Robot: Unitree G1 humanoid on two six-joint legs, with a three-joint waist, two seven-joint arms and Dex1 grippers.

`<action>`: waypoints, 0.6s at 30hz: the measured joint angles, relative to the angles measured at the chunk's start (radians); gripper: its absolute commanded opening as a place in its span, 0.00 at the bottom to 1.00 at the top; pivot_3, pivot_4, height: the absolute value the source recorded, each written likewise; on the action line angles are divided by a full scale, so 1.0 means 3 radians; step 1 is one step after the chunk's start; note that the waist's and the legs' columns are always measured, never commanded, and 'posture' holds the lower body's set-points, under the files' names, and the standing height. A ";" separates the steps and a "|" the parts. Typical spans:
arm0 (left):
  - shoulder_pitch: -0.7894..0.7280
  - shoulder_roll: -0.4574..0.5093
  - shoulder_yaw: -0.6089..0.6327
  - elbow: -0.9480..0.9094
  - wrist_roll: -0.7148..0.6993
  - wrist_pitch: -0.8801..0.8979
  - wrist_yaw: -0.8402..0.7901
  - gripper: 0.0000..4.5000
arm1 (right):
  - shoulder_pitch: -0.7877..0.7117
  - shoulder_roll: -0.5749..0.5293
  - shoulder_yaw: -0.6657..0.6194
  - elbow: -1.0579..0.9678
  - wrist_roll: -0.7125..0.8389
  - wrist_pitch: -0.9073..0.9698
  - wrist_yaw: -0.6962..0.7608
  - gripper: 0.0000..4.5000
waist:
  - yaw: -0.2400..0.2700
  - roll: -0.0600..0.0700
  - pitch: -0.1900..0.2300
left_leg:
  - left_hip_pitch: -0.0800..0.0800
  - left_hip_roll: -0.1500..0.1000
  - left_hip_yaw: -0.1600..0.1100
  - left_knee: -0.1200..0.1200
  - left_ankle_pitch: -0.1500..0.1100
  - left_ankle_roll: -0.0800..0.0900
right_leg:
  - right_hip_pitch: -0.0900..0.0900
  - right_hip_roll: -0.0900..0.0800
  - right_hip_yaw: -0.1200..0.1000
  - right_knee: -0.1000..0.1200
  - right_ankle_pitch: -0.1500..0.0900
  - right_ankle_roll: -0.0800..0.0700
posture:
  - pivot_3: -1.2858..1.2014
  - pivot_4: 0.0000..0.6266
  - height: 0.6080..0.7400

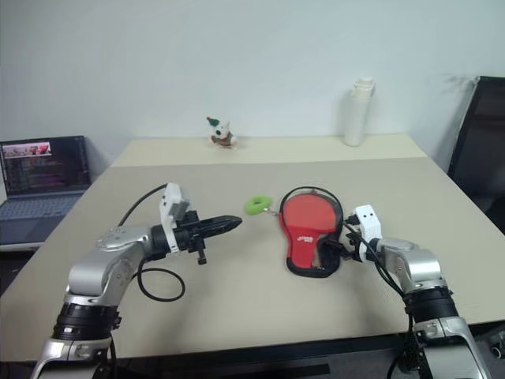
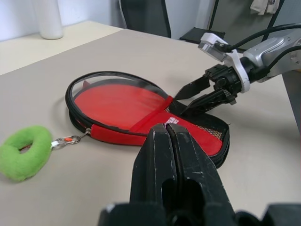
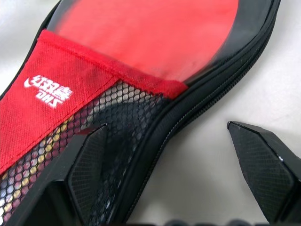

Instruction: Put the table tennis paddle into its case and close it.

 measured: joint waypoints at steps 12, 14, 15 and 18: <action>0.0116 0.0220 -0.0024 -0.0064 0.0002 0.0001 -0.0063 0.00 | -0.0229 0.0194 0.0263 0.0206 -0.0304 -0.0150 0.0241 0.51 | -0.0069 -0.0001 -0.0001 | 0.0009 0.0004 -0.0002 -0.0002 0.0000 0.0000 | 0.0001 0.0003 0.0005 0.0004 0.0000 -0.0001 | 0.52 0.24 1.00; 0.0195 0.0320 -0.0028 -0.0073 0.0006 -0.0002 -0.0114 0.00 | -0.0228 0.0215 0.0270 0.0184 -0.0312 -0.0124 0.0254 0.36 | -0.0077 -0.0001 -0.0001 | 0.0009 0.0004 -0.0004 -0.0002 0.0000 0.0000 | 0.0002 0.0003 0.0005 0.0005 0.0000 -0.0001 | 0.52 0.24 1.00; 0.0246 0.0372 -0.0028 -0.0091 0.0002 -0.0001 -0.0156 0.00 | -0.0227 0.0222 0.0269 0.0162 -0.0309 -0.0091 0.0261 0.29 | -0.0078 -0.0001 -0.0001 | 0.0010 0.0004 -0.0004 -0.0002 0.0000 0.0000 | 0.0002 0.0003 0.0006 0.0005 0.0000 -0.0001 | 0.52 0.24 1.00; 0.0419 0.0528 -0.0023 -0.0175 -0.0025 -0.0007 -0.0299 0.00 | -0.0219 0.0252 0.0235 0.0077 -0.0267 0.0073 0.0280 0.09 | -0.0085 -0.0001 -0.0001 | 0.0011 0.0004 -0.0003 -0.0002 0.0000 0.0000 | 0.0001 0.0003 0.0008 0.0005 0.0000 -0.0001 | 0.52 0.24 1.00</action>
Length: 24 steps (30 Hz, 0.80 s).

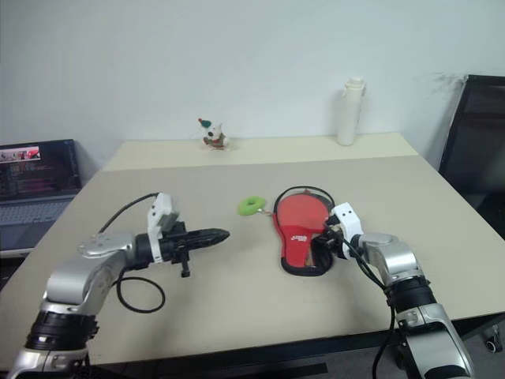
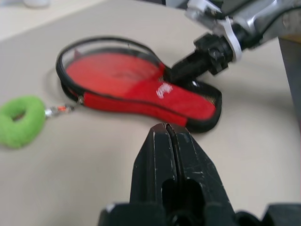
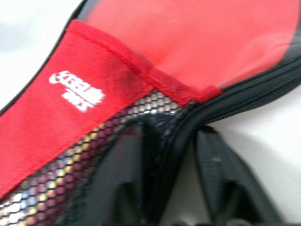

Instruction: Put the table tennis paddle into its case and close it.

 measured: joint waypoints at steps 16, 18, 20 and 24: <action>0.0315 0.0313 -0.0006 -0.0190 -0.0078 -0.0182 -0.0517 0.00 | 0.0461 0.0147 -0.0052 -0.1366 0.0410 0.1030 -0.0025 0.01 | 0.0024 0.0000 0.0000 | -0.0012 0.0000 -0.0004 -0.0001 -0.0001 0.0000 | -0.0004 -0.0002 -0.0007 -0.0006 -0.0002 0.0000 | 0.52 0.24 1.00; 0.0405 0.0316 -0.0011 -0.0292 -0.0127 -0.0142 -0.0553 0.00 | 0.0674 0.0179 -0.0120 -0.1607 0.0514 0.1263 -0.0127 0.01 | 0.0027 0.0000 0.0000 | -0.0012 0.0000 -0.0006 -0.0001 -0.0001 -0.0001 | -0.0004 -0.0003 -0.0006 -0.0006 -0.0003 0.0000 | 0.52 0.24 1.00; 0.0483 0.0322 -0.0011 -0.0396 -0.0175 -0.0114 -0.0580 0.00 | 0.0827 0.0232 -0.0229 -0.1866 0.0591 0.1471 -0.0246 0.01 | 0.0027 0.0000 0.0000 | -0.0011 -0.0001 -0.0006 -0.0001 -0.0001 -0.0001 | -0.0004 -0.0003 -0.0006 -0.0006 -0.0003 0.0000 | 0.52 0.24 1.00; 0.0573 0.0345 -0.0012 -0.0502 -0.0246 -0.0088 -0.0608 0.00 | 0.1016 0.0292 -0.0338 -0.2188 0.0728 0.1767 -0.0397 0.01 | 0.0028 0.0000 0.0000 | -0.0007 -0.0001 -0.0007 -0.0001 -0.0001 -0.0001 | -0.0003 -0.0003 -0.0007 -0.0004 -0.0003 0.0001 | 0.52 0.24 1.00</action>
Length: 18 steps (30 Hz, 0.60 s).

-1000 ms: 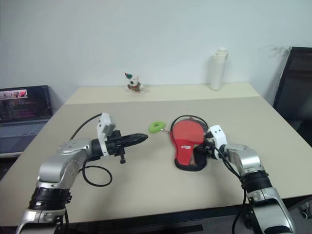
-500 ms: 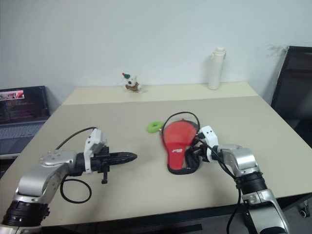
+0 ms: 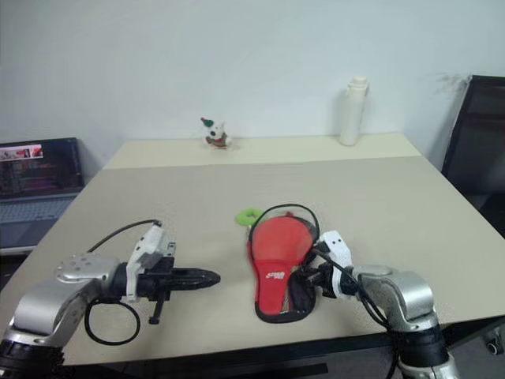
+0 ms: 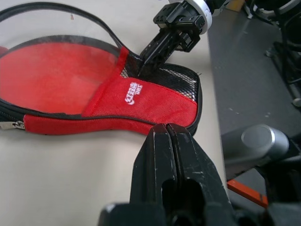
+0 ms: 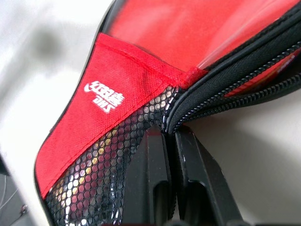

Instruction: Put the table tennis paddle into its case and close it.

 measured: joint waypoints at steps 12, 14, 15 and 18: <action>0.0051 0.0076 -0.0002 -0.0079 -0.0036 0.0032 -0.0110 0.00 | 0.0121 -0.0165 -0.0067 -0.0272 0.0191 0.0267 -0.0086 0.01 | 0.0002 0.0000 0.0000 | -0.0002 -0.0002 0.0002 0.0000 0.0000 0.0000 | 0.0000 0.0001 -0.0001 -0.0002 0.0000 0.0000 | 0.52 0.24 1.00; 0.0053 0.0076 -0.0002 -0.0079 -0.0035 0.0030 -0.0110 0.00 | 0.0127 -0.0191 -0.0065 -0.0272 0.0192 0.0254 -0.0086 0.01 | 0.0002 0.0000 0.0000 | -0.0001 -0.0002 0.0002 0.0000 0.0000 0.0000 | 0.0000 0.0001 -0.0001 -0.0002 0.0000 0.0000 | 0.52 0.24 1.00; 0.0053 0.0076 -0.0002 -0.0079 -0.0035 0.0029 -0.0110 0.00 | 0.0127 -0.0192 -0.0062 -0.0272 0.0192 0.0250 -0.0086 0.01 | 0.0002 0.0000 0.0000 | -0.0001 -0.0002 0.0002 0.0000 0.0000 0.0000 | 0.0000 0.0001 -0.0001 -0.0002 0.0000 0.0000 | 0.52 0.24 1.00; 0.0075 0.0076 -0.0002 -0.0079 -0.0032 0.0022 -0.0109 0.00 | 0.0127 -0.0202 -0.0053 -0.0263 0.0192 0.0216 -0.0087 0.01 | 0.0002 0.0000 0.0000 | -0.0001 -0.0002 0.0002 0.0000 0.0000 0.0000 | 0.0000 0.0001 -0.0001 -0.0002 0.0000 0.0000 | 0.52 0.24 1.00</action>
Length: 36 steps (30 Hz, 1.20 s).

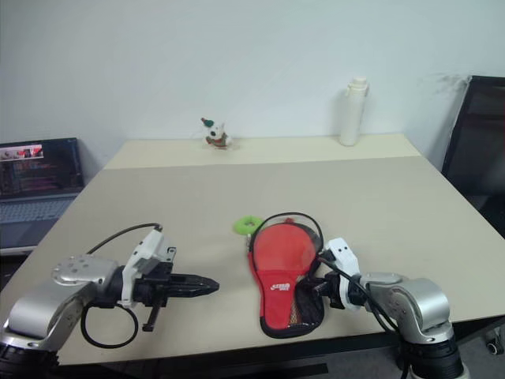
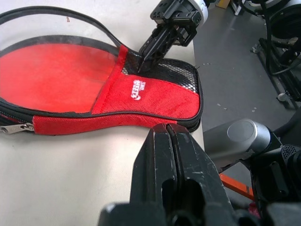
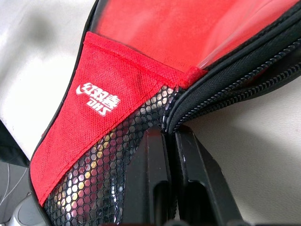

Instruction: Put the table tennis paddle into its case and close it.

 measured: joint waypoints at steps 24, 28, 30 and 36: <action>0.0031 -0.0148 -0.0048 0.0223 0.0089 -0.0186 0.0245 0.00 | 0.0223 -0.0295 -0.0599 -0.0532 0.0250 0.0105 -0.0088 0.93 | 0.0010 -0.0001 0.0000 | 0.0005 0.0000 0.0001 0.0001 0.0000 0.0000 | 0.0002 0.0002 0.0002 0.0001 0.0000 0.0000 | 0.52 0.24 1.00; -0.0254 -0.0254 -0.0048 0.0480 0.0180 -0.0186 0.0513 0.00 | -0.0216 -0.0109 -0.0718 -0.0531 0.0455 -0.0154 -0.0013 0.93 | 0.0011 -0.0002 -0.0001 | 0.0009 0.0001 -0.0002 0.0001 0.0001 0.0001 | 0.0006 0.0008 -0.0004 0.0006 0.0001 0.0001 | 0.52 0.24 1.00; -0.0478 -0.0354 -0.0049 0.0718 0.0277 -0.0215 0.0684 0.00 | -0.0368 -0.0010 -0.0651 -0.0447 0.0476 -0.0281 -0.0047 0.93 | 0.0024 -0.0002 -0.0001 | 0.0010 0.0002 -0.0001 0.0001 0.0001 0.0001 | 0.0009 0.0008 -0.0004 0.0006 0.0001 0.0000 | 0.52 0.24 1.00; -0.1148 -0.0640 -0.0122 0.1697 0.0735 -0.0586 0.1104 0.37 | -0.0633 0.0325 -0.0126 0.0158 0.0239 -0.0731 -0.0196 0.94 | 0.0033 -0.0004 -0.0003 | -0.0003 0.0000 0.0005 0.0002 0.0001 0.0000 | 0.0001 0.0004 0.0002 0.0000 0.0005 -0.0007 | 0.52 0.24 1.00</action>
